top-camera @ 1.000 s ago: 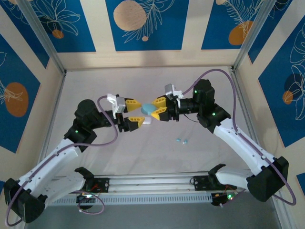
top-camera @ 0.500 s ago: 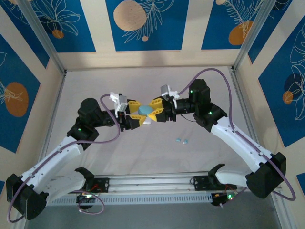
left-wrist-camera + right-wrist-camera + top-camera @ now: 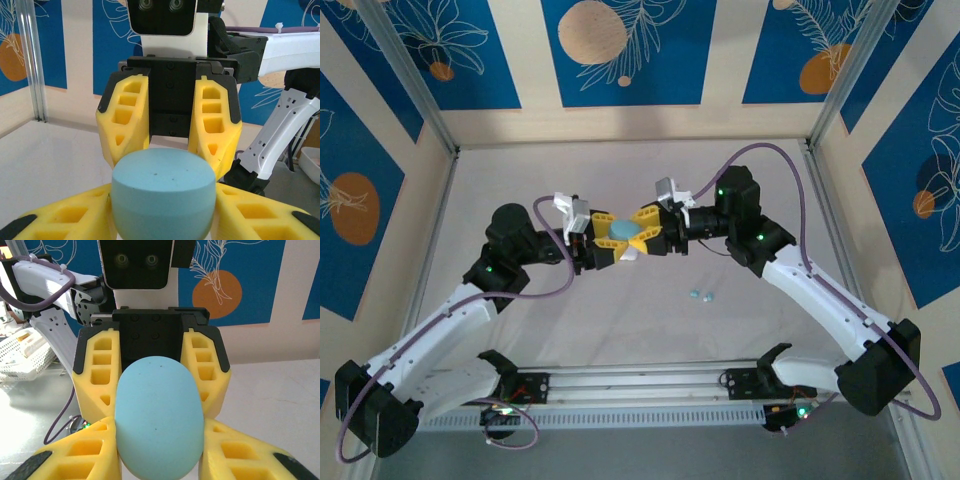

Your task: Insert wireless bluetooth earbuds into charging case

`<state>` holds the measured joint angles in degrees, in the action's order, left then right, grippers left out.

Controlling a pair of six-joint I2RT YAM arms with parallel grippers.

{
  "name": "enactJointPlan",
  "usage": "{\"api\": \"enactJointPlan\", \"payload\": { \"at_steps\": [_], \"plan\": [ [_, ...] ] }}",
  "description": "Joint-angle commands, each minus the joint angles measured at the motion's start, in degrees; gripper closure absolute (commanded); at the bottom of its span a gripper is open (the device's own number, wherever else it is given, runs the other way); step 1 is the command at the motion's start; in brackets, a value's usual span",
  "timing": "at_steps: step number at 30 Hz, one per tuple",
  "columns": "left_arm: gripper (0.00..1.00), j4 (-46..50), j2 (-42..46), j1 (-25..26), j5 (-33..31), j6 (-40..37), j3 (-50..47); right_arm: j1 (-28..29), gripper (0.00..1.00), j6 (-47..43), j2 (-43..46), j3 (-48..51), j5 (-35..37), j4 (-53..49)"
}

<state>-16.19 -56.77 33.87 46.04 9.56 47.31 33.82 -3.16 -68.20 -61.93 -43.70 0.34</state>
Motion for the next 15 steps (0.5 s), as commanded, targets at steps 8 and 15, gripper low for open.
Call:
{"api": "enactJointPlan", "payload": {
  "at_steps": [8,15],
  "plan": [
    [0.64,-1.93,-0.09,0.58,2.36,-0.21,2.06,0.41,0.66,-0.04,-0.48,-1.79,0.81,-0.08],
    [0.72,-0.06,0.64,0.60,3.61,-4.03,1.64,-0.79,0.60,5.20,-0.77,-3.16,3.10,-1.56]
  ]
}}
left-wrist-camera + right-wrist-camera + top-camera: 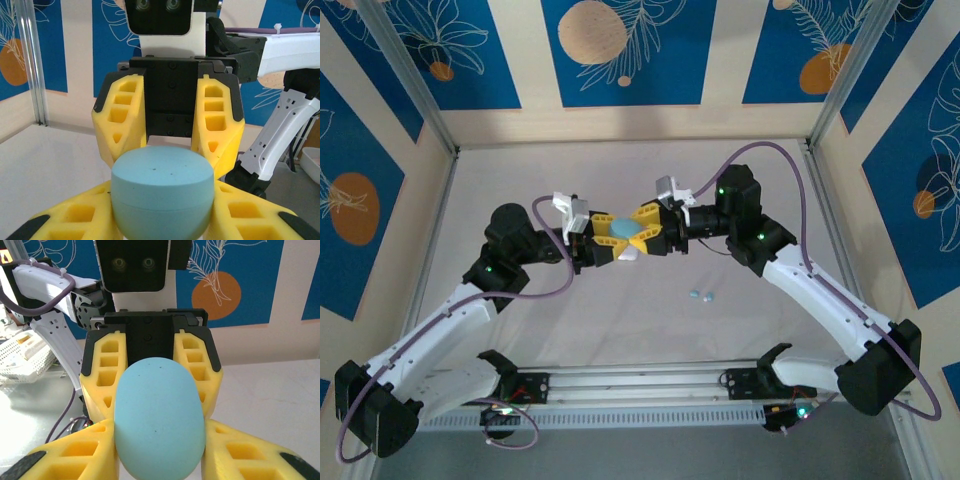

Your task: Insert wireless bluetooth earbuds into charging case

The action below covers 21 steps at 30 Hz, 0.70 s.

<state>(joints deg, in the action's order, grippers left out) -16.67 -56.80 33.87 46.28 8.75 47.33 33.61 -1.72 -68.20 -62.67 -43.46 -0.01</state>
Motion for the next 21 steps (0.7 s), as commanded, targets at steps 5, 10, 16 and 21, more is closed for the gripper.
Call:
{"api": "enactJointPlan", "payload": {
  "at_steps": [5,10,16,21],
  "plan": [
    [0.72,-0.67,1.95,0.81,3.24,-5.11,0.33,-2.17,0.51,9.22,-1.27,-4.11,6.64,-4.45],
    [0.73,-2.69,1.77,0.91,3.25,-4.68,-0.05,-2.84,0.41,12.37,-1.53,-4.24,8.67,-4.58],
    [0.73,-5.23,1.86,1.08,1.56,-3.35,-1.63,-3.18,0.36,16.42,-1.76,-5.96,11.63,-5.72],
    [0.73,-10.42,2.45,1.11,-0.85,-0.19,-4.58,-3.10,0.34,18.10,-1.52,-7.72,14.93,-9.06]
  ]
}}
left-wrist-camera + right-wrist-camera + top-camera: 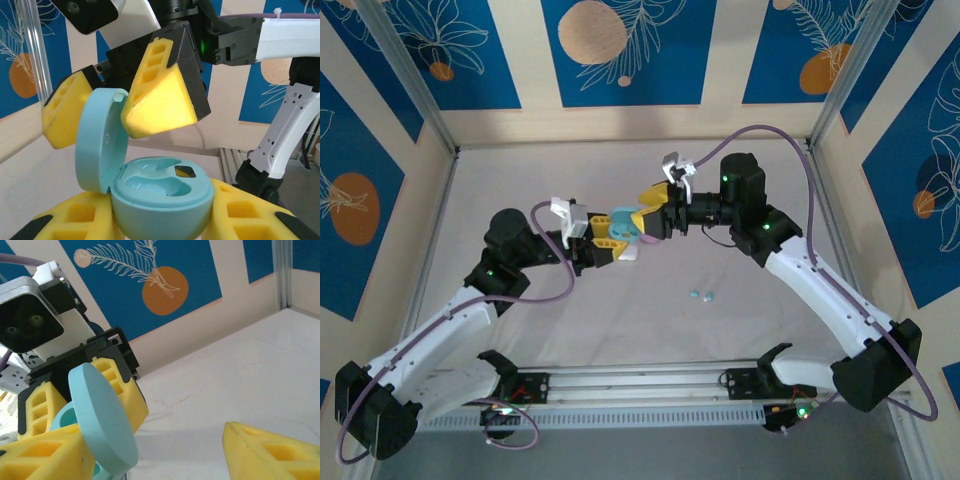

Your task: Insert wireless bluetooth earbuds into charging case

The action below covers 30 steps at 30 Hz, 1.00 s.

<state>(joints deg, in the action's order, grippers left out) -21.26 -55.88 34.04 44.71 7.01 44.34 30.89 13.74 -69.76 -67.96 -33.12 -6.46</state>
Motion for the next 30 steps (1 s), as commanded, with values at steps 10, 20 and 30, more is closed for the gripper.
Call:
{"api": "enactJointPlan", "payload": {
  "at_steps": [10,20,30],
  "plan": [
    [0.72,-13.55,2.46,0.92,-7.05,5.10,-7.20,-0.51,0.28,6.85,6.39,-2.88,8.69,-5.68],
    [0.73,-17.91,2.66,0.94,-9.02,8.23,-9.29,-8.58,0.30,10.59,11.98,3.27,6.64,-15.80],
    [0.73,-21.02,1.62,0.90,-8.80,4.07,-8.21,-4.75,0.32,31.72,1.74,-4.41,-4.36,-14.75]
  ]
}}
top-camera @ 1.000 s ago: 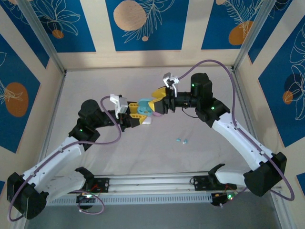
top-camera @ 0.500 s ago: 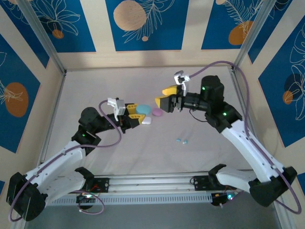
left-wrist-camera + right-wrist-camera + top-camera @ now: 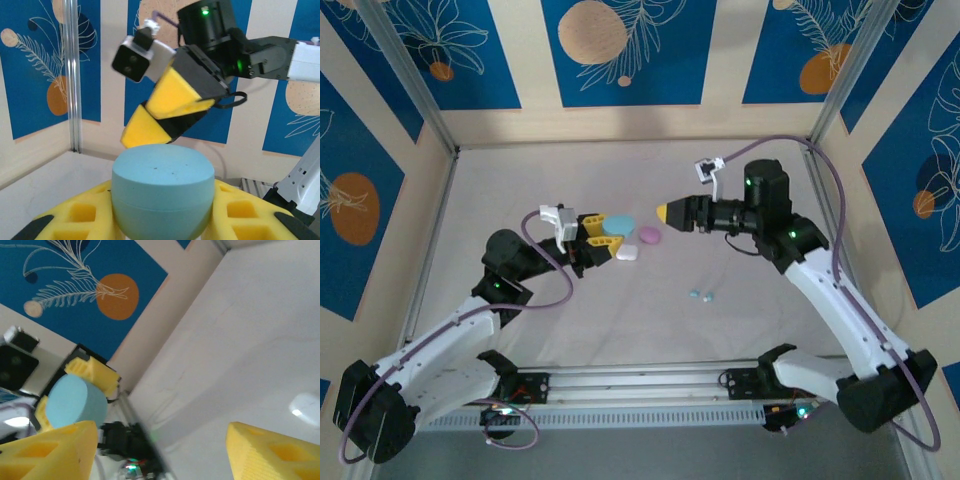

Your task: Insert wireless bluetooth earbuds into charging case

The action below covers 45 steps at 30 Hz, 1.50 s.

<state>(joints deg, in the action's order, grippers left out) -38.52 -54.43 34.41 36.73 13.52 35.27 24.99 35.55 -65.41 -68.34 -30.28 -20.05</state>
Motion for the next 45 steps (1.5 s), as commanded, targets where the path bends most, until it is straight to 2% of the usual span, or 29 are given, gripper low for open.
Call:
{"api": "enactJointPlan", "payload": {
  "at_steps": [1,6,10,13,20,23,25,26,28,33,36,45],
  "plan": [
    [0.73,-3.91,-0.13,0.57,-0.87,-3.04,1.28,2.04,0.32,12.80,-3.77,-4.51,-8.27,-0.46],
    [0.72,-4.45,-1.71,0.59,-0.76,-4.93,2.55,6.19,0.28,22.34,-6.60,-3.80,-10.54,8.36],
    [0.73,-5.07,-1.93,0.59,-1.59,-5.60,2.88,7.24,0.30,25.33,-9.17,-5.56,-11.48,7.36],
    [0.72,-5.07,-1.96,0.60,-1.71,-5.96,3.07,8.22,0.36,26.64,-10.55,-5.79,-12.50,8.78],
    [0.71,-2.68,-2.10,0.58,-2.16,-7.68,3.66,9.04,0.61,30.12,-12.55,-5.52,-15.61,12.84],
    [0.70,-1.96,-2.24,0.64,-2.84,-8.20,3.76,9.13,0.59,31.94,-12.42,-4.79,-16.90,15.44],
    [0.70,-1.99,-2.22,0.63,-3.49,-8.39,3.67,9.28,0.49,32.44,-12.20,-4.48,-17.46,15.95],
    [0.70,-1.99,-2.25,0.65,-3.77,-8.43,3.67,9.29,0.47,32.21,-12.20,-4.49,-17.69,15.57],
    [0.70,-2.04,-2.27,0.61,-3.83,-8.42,3.76,9.37,0.48,31.50,-12.01,-4.39,-17.60,14.70],
    [0.69,-1.91,-2.62,0.63,-3.33,-8.09,4.04,9.21,0.70,31.02,-11.63,-3.91,-16.80,15.05],
    [0.63,-1.73,-2.66,0.62,-3.87,-7.87,4.04,8.98,0.79,31.13,-11.07,-3.49,-15.74,15.44],
    [0.52,-3.64,-3.62,0.60,-4.39,-5.17,3.72,8.56,0.82,37.80,-9.04,0.24,-15.29,25.83]
  ]
}}
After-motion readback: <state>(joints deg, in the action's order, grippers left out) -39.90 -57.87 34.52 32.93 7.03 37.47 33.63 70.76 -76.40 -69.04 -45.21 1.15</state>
